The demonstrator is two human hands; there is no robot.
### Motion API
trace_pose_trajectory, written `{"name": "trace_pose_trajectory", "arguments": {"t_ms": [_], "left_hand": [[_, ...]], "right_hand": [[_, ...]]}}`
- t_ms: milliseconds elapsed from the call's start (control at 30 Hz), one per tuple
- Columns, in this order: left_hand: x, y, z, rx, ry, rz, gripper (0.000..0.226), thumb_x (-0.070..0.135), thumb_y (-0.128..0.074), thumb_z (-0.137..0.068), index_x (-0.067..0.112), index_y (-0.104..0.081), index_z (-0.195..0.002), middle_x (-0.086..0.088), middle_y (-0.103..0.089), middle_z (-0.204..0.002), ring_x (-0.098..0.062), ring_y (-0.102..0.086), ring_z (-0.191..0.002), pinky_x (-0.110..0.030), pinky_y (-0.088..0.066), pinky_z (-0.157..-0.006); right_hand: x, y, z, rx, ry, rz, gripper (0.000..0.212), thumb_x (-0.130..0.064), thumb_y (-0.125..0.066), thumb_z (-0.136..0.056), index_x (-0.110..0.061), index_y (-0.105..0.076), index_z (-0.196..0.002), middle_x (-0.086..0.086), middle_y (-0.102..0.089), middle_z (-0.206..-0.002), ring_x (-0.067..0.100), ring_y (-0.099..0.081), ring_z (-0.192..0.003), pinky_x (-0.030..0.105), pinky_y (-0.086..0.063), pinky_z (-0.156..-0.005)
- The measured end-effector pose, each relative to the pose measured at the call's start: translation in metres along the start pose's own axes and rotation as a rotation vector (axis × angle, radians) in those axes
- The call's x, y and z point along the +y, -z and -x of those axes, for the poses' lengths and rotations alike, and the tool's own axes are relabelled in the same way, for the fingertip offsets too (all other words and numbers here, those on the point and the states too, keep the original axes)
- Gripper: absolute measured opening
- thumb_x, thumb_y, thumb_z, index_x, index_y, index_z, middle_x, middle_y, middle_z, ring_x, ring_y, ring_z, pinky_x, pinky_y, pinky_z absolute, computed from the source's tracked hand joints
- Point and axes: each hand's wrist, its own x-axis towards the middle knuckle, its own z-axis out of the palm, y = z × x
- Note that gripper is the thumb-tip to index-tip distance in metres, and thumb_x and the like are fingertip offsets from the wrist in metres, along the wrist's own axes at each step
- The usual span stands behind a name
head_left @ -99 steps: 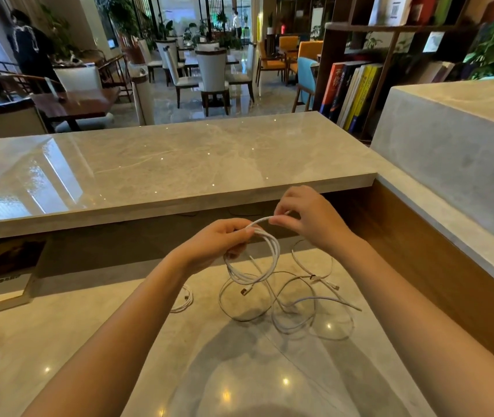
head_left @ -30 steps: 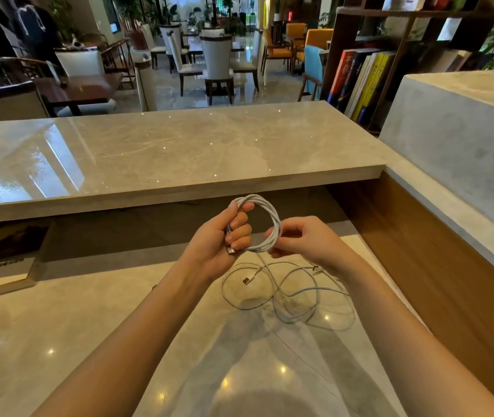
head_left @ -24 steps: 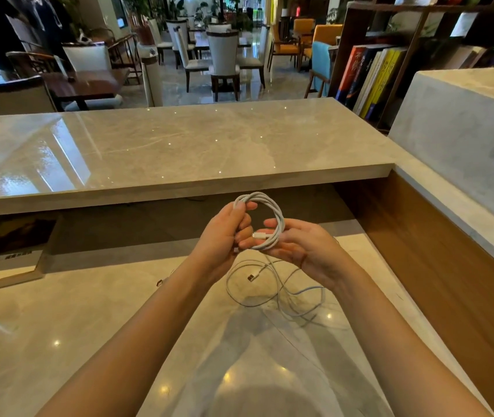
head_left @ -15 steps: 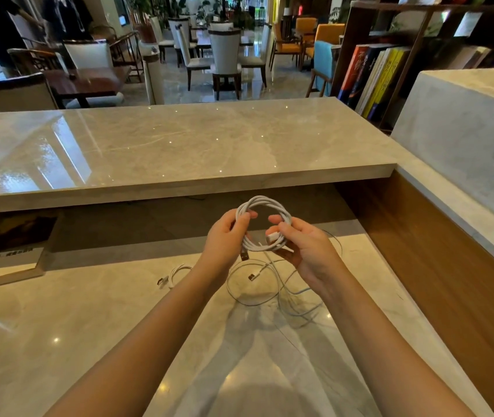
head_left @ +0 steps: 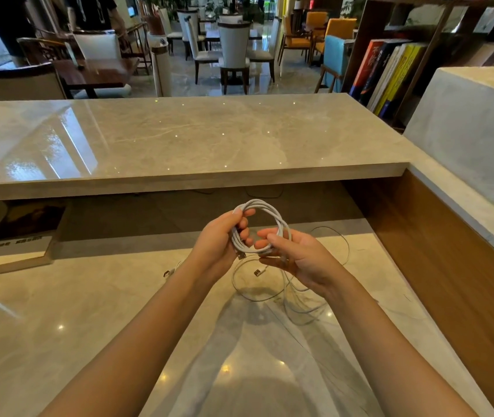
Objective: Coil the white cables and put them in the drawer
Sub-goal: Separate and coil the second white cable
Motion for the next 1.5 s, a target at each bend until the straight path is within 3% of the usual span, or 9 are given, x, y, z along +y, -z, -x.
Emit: {"name": "trace_pose_trajectory", "arguments": {"t_ms": [267, 467, 633, 733, 833, 967, 1167, 1333, 1500], "left_hand": [[-0.002, 0.020, 0.001, 0.092, 0.098, 0.257, 0.027, 0.017, -0.036, -0.099, 0.002, -0.058, -0.097, 0.000, -0.043, -0.063, -0.008, -0.035, -0.052, -0.018, -0.038, -0.046], [-0.014, 0.025, 0.001, 0.133, 0.159, 0.300, 0.029, 0.017, -0.034, -0.100, -0.001, -0.057, -0.106, -0.001, -0.045, -0.066, -0.008, -0.041, -0.052, -0.018, -0.043, -0.047], [-0.024, 0.024, 0.005, 0.318, 0.090, -0.516, 0.038, 0.021, -0.046, -0.096, 0.009, -0.044, -0.133, -0.005, -0.053, -0.099, -0.017, -0.055, -0.092, -0.033, -0.049, -0.079], [-0.019, 0.017, 0.025, 0.326, -0.251, -0.842, 0.023, 0.025, -0.050, -0.094, 0.025, -0.054, -0.117, 0.007, -0.053, -0.110, -0.003, -0.054, -0.094, -0.016, -0.046, -0.076], [-0.018, 0.008, 0.039, 0.093, -0.277, -0.772, 0.016, 0.023, -0.061, -0.088, 0.020, -0.063, -0.104, 0.003, -0.066, -0.096, -0.008, -0.064, -0.086, -0.022, -0.055, -0.075], [-0.022, 0.007, 0.040, 0.109, -0.171, -0.738, 0.018, 0.024, -0.068, -0.083, 0.020, -0.067, -0.099, -0.004, -0.069, -0.091, -0.018, -0.066, -0.087, -0.029, -0.057, -0.076], [-0.013, 0.012, 0.040, -0.016, 0.069, -0.425, 0.019, 0.015, -0.059, -0.088, 0.010, -0.069, -0.102, -0.010, -0.069, -0.096, -0.020, -0.065, -0.082, -0.025, -0.055, -0.073], [-0.008, 0.006, 0.041, -0.098, 0.201, -0.129, 0.022, 0.018, -0.051, -0.089, 0.001, -0.063, -0.095, -0.008, -0.053, -0.072, -0.013, -0.050, -0.063, -0.025, -0.047, -0.060], [-0.006, 0.006, 0.046, -0.147, 0.176, -0.126, 0.031, 0.030, -0.051, -0.086, 0.006, -0.064, -0.102, -0.003, -0.061, -0.071, -0.010, -0.056, -0.064, -0.024, -0.046, -0.063]], "right_hand": [[0.004, 0.004, -0.006, 0.138, 0.138, 0.460, 0.025, -0.022, -0.046, -0.097, -0.013, -0.069, -0.100, 0.000, -0.068, -0.087, 0.010, -0.060, -0.077, 0.024, -0.054, -0.072], [0.002, 0.001, -0.007, -0.036, 0.019, 0.172, 0.021, -0.009, -0.051, -0.094, -0.001, -0.066, -0.106, 0.002, -0.064, -0.070, 0.009, -0.054, -0.059, 0.017, -0.049, -0.057], [0.004, -0.008, -0.011, -0.068, 0.004, 0.002, 0.018, -0.011, -0.051, -0.094, 0.002, -0.063, -0.100, 0.005, -0.060, -0.064, 0.007, -0.055, -0.053, 0.015, -0.050, -0.054], [0.000, -0.010, -0.013, -0.019, 0.014, -0.090, 0.016, -0.013, -0.053, -0.092, -0.001, -0.062, -0.087, 0.002, -0.061, -0.058, 0.005, -0.057, -0.051, 0.014, -0.051, -0.052], [0.003, -0.013, -0.014, 0.072, -0.020, -0.119, 0.017, -0.016, -0.060, -0.088, -0.002, -0.064, -0.081, 0.003, -0.062, -0.056, 0.006, -0.058, -0.048, 0.013, -0.051, -0.049], [0.008, -0.016, -0.011, 0.163, -0.064, 0.001, 0.021, -0.021, -0.063, -0.088, -0.001, -0.067, -0.083, 0.005, -0.063, -0.063, 0.006, -0.058, -0.051, 0.015, -0.051, -0.050], [-0.013, 0.002, -0.003, 0.362, 0.224, 1.030, 0.033, -0.046, -0.052, -0.089, -0.016, -0.065, -0.090, 0.001, -0.066, -0.084, 0.014, -0.060, -0.076, 0.026, -0.047, -0.065], [-0.036, 0.007, 0.000, -0.168, 0.243, 0.944, 0.019, -0.024, -0.055, -0.092, -0.023, -0.065, -0.109, -0.012, -0.065, -0.096, 0.004, -0.063, -0.087, 0.018, -0.052, -0.075], [-0.023, 0.003, 0.005, -0.092, 0.177, 0.579, 0.015, -0.011, -0.056, -0.092, -0.010, -0.068, -0.101, 0.005, -0.063, -0.074, 0.009, -0.058, -0.061, 0.020, -0.052, -0.057]]}}
